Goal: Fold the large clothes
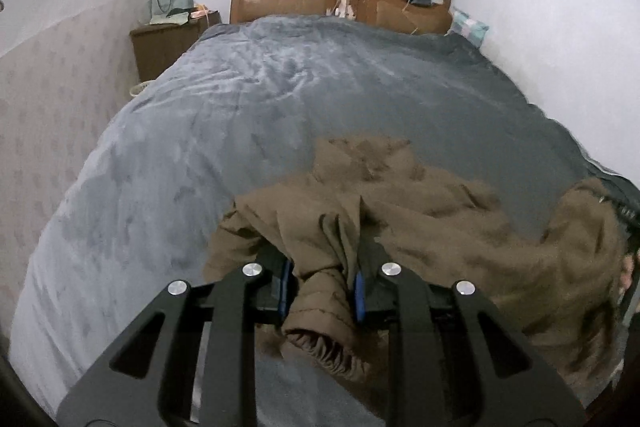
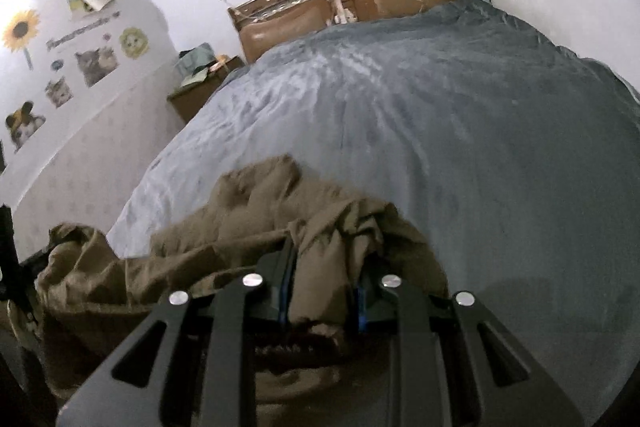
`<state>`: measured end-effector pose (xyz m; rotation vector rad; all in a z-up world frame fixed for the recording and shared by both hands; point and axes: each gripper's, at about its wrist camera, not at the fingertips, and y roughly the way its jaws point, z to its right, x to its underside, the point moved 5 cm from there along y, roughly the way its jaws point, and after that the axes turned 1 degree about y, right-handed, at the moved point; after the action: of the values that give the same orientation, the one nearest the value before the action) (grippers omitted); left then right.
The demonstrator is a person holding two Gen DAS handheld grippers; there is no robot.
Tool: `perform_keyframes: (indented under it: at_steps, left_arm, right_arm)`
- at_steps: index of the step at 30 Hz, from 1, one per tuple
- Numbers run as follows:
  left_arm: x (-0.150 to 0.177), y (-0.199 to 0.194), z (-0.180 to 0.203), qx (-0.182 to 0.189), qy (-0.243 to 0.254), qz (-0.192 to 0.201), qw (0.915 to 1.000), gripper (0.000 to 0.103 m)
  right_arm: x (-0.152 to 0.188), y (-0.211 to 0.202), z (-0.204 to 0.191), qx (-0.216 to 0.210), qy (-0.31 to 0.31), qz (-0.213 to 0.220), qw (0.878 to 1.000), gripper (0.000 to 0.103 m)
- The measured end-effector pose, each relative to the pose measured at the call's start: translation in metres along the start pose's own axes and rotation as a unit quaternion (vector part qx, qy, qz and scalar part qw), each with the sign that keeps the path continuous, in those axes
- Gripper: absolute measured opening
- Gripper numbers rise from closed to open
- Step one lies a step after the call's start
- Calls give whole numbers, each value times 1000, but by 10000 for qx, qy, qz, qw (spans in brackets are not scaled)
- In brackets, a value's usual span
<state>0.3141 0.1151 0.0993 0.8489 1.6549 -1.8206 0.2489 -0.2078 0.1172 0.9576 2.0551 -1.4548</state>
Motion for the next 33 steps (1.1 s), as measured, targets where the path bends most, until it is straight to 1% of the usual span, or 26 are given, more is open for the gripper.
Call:
perform_keyframes:
  at_steps: [1,2,3,6,7,9,10,11,13,14,17,20,21,22,23,24,25,26,27,28,29,31,33]
  left_arm:
    - [-15,13,-4,-95,9,-50,9999,22]
    - [-27,22,-8,-153,-36,-62,9999,22]
    - [-37,30,-11,-174,-85,-73,9998,22]
    - [-72,67,-24,-241,-239,-141,9993,23]
    - [-79,80,-27,-310,-208,-186,9991,24]
    - [-85,106,-31,-452,-181,-313,9983,24]
    - [-85,116,-32,-493,-167,-370,9980,25]
    - [-82,135,-33,-550,-168,-481,9972,25]
    - [-70,163,-37,-632,-204,-750,9950,25]
    - [-59,178,-40,-705,-197,-929,9930,25]
    - [-41,192,-42,-700,-231,-1009,9922,26]
    - [-44,193,-42,-624,-283,-971,9929,26]
    - [-47,192,-42,-613,-294,-998,9927,28]
    - [-51,191,-42,-576,-322,-1043,9924,32]
    - [-57,191,-45,-537,-354,-1070,9922,36]
    - [-63,189,-47,-467,-411,-1081,9922,39]
    - [-64,187,-47,-402,-455,-1075,9923,47]
    - [-66,182,-44,-247,-531,-1082,9924,54]
    - [-69,178,-43,-88,-586,-1101,9921,72]
    - [-71,173,-42,-5,-614,-1100,9920,83]
    - [-74,167,-40,70,-615,-1071,9923,89]
    - [-77,160,-35,134,-523,-1057,9929,93]
    - [-80,154,-32,135,-452,-1045,9934,94]
  right_arm:
    - [-20,15,1,99,-9,-24,9999,23]
    - [-30,23,2,127,-14,-36,9999,23]
    - [-47,37,1,145,-46,-43,9999,23]
    - [-79,69,3,265,-106,-84,9996,23]
    - [-91,84,2,316,-134,-112,9993,23]
    - [-104,111,1,447,-237,-154,9986,23]
    - [-103,121,1,506,-294,-194,9981,23]
    - [-103,132,1,563,-337,-244,9975,23]
    - [-95,159,5,628,-401,-410,9964,23]
    - [-92,170,7,657,-420,-494,9957,23]
    - [-74,193,12,669,-435,-683,9945,23]
    - [-68,193,12,614,-467,-656,9949,27]
    - [-70,192,12,597,-450,-661,9950,29]
    - [-72,189,12,530,-400,-699,9953,37]
    - [-76,185,12,450,-337,-714,9959,42]
    - [-78,180,13,393,-291,-703,9963,51]
    - [-83,174,12,283,-205,-681,9971,60]
    - [-88,167,12,104,-85,-689,9975,66]
    - [-92,162,12,-134,77,-732,9972,77]
    - [-94,157,11,-302,206,-747,9965,81]
    - [-97,151,12,-430,316,-722,9960,81]
    - [-101,140,11,-513,377,-627,9960,83]
    - [-105,129,13,-422,336,-477,9974,83]
